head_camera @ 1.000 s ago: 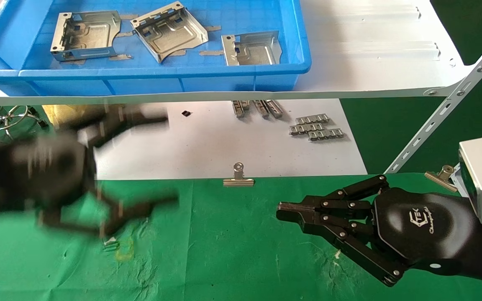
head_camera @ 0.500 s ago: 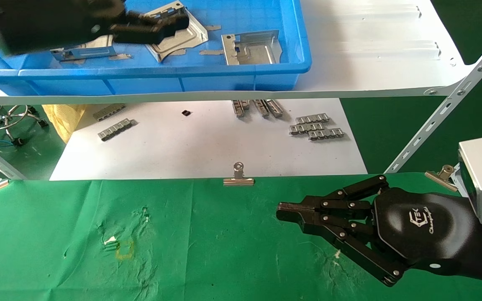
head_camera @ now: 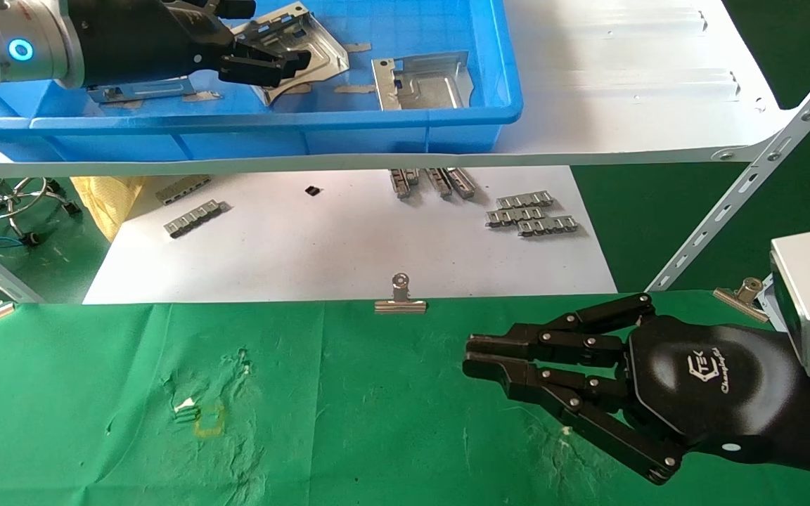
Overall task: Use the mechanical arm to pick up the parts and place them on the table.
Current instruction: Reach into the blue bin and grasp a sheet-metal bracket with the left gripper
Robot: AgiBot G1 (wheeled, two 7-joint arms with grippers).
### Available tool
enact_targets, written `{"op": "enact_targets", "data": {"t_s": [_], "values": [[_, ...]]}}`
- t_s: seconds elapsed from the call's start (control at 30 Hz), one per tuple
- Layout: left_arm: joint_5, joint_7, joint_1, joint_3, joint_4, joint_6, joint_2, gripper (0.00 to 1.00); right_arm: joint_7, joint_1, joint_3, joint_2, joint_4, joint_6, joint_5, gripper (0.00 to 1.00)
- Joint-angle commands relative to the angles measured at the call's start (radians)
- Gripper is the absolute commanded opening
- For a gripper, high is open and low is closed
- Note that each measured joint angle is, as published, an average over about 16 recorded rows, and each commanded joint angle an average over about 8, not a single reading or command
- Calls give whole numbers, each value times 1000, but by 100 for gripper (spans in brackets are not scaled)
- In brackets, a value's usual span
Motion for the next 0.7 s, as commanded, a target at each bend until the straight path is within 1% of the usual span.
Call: {"op": "enact_targets", "data": {"t_s": [0.03, 0.33, 0.7], "values": [[6, 15, -11, 3, 26, -5, 9, 0, 0, 0, 0, 0, 0, 0, 0, 100], [-9, 47, -21, -9, 83, -86, 34, 0, 0, 0, 0, 0, 0, 0, 0, 100], [-12, 82, -9, -12, 108, -147, 51, 0, 0, 0, 0, 0, 0, 0, 0, 100]]}}
